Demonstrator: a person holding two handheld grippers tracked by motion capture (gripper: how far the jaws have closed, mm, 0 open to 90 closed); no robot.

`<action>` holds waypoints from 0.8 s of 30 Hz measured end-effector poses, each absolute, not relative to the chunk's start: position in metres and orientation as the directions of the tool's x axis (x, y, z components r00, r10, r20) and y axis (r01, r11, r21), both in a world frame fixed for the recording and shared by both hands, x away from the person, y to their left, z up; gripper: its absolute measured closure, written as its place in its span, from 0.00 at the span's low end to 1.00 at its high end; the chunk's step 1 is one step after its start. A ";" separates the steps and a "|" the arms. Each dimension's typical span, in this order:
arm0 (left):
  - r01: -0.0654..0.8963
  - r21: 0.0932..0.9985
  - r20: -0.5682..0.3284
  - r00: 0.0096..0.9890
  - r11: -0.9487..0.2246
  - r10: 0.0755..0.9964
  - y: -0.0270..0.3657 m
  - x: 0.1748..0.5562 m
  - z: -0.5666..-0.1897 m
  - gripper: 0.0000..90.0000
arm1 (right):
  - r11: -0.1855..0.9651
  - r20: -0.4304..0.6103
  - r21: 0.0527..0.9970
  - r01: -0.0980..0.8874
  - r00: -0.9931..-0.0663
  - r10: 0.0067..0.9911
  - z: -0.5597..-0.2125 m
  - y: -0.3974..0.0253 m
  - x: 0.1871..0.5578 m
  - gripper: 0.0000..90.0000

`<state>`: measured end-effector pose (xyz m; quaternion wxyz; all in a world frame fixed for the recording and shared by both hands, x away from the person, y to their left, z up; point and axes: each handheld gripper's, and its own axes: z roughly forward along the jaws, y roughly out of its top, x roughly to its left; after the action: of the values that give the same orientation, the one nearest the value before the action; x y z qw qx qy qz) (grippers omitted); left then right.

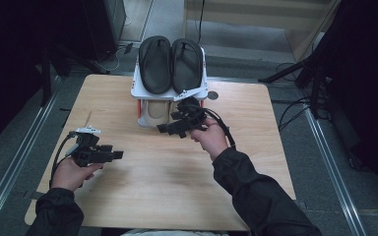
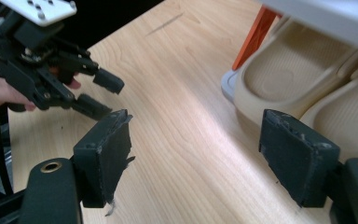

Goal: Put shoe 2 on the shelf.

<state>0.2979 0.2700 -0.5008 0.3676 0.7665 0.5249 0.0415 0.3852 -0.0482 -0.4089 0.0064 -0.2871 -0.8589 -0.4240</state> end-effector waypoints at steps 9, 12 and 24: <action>0.775 0.604 -0.321 0.448 -0.184 0.834 0.269 0.298 -0.501 0.43 | 0.491 0.263 0.721 0.490 -0.848 0.460 -0.429 -0.061 0.376 0.28; 0.775 0.605 -0.321 0.448 -0.183 0.834 0.269 0.298 -0.501 0.43 | 0.495 0.256 0.720 0.486 -0.849 0.461 -0.432 -0.065 0.373 0.28; 0.776 0.603 -0.316 0.448 -0.187 0.836 0.267 0.298 -0.502 0.43 | 0.478 0.275 0.716 0.508 -0.835 0.476 -0.451 -0.097 0.363 0.28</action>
<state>0.2976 0.2674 -0.5021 0.3634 0.7693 0.5238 0.0418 0.3629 -0.0975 -0.4512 0.0191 -0.2862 -0.8595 -0.4231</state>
